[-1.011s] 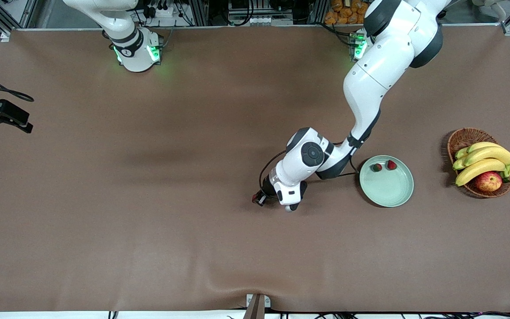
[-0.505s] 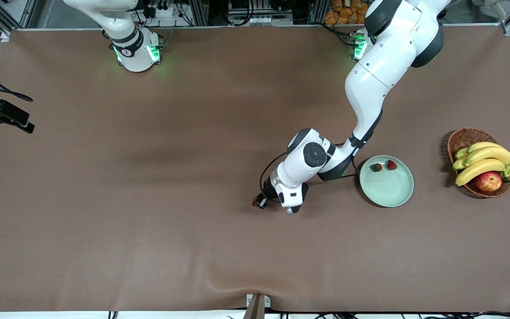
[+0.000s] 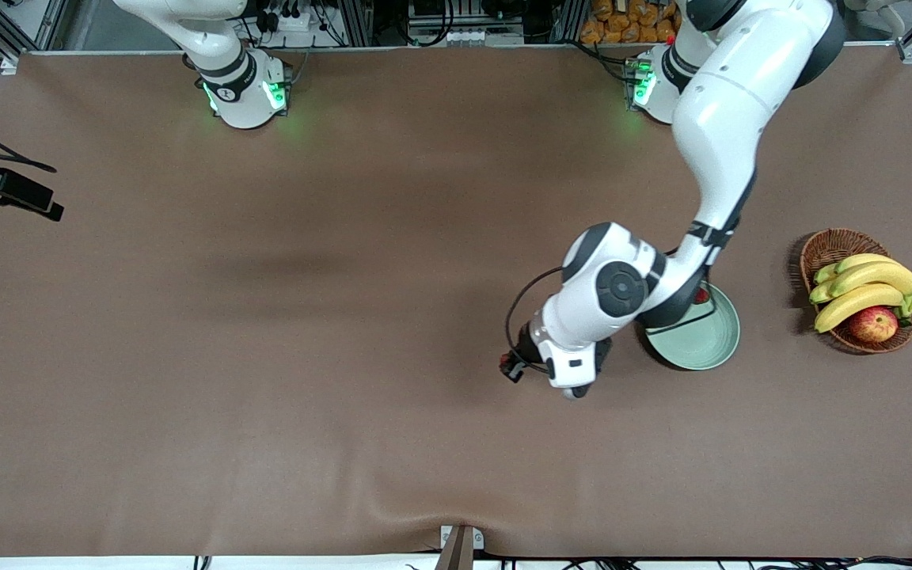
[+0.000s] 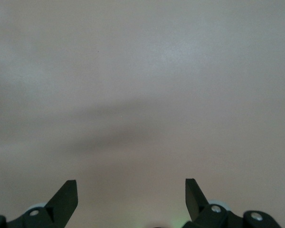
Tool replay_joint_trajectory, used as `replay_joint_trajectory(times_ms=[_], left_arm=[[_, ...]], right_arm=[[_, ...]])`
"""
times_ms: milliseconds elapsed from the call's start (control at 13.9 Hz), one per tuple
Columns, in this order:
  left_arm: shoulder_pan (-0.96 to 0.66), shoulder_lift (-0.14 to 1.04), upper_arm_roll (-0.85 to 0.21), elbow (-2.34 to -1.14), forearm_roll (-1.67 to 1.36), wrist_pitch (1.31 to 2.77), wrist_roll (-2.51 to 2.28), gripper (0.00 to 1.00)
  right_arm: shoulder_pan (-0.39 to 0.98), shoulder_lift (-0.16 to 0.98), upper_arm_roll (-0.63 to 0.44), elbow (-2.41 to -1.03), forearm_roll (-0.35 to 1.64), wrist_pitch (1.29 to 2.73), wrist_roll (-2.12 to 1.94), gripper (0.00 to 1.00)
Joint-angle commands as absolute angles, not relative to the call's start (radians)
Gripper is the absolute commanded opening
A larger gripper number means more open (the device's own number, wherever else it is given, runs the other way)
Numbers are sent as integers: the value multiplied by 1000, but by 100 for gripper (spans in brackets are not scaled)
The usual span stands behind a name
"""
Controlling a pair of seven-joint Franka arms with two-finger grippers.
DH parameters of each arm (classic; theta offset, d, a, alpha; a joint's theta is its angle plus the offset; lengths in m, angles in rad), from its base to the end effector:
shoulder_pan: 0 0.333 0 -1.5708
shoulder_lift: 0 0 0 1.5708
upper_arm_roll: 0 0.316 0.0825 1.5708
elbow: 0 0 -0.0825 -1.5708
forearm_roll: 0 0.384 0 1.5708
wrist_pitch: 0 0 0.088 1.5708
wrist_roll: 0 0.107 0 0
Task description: Collect all strawberries into plate
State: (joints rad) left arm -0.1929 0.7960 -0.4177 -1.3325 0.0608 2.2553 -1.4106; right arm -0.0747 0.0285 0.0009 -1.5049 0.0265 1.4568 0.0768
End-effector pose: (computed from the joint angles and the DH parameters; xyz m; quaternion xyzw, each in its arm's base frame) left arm 0.6620 -0.3653 0.3017 0.8887 0.4336 -0.0480 0.1413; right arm 0.5504 -0.0376 0.6299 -0.9964 0.0742 0.0383 0.0132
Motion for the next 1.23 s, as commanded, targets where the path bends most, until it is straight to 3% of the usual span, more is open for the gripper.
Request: replay_joint_trajectory(times_ms=[0, 505, 866, 1155], left_arm=[[-155, 743, -425, -1358, 51, 2162, -1324, 0], [-20, 707, -411, -1376, 64, 1829, -946, 0], [61, 699, -416, -1479, 339, 1792, -810, 0], [143, 704, -416, -1519, 350, 1822, -664, 0]], right_arm=[[-83, -25, 8, -1523, 46, 1431, 91, 100], [-83, -26, 15, -1522, 44, 1443, 87, 100], [-84, -23, 15, -1523, 44, 1442, 84, 100], [-81, -23, 17, -1523, 44, 1442, 84, 100]])
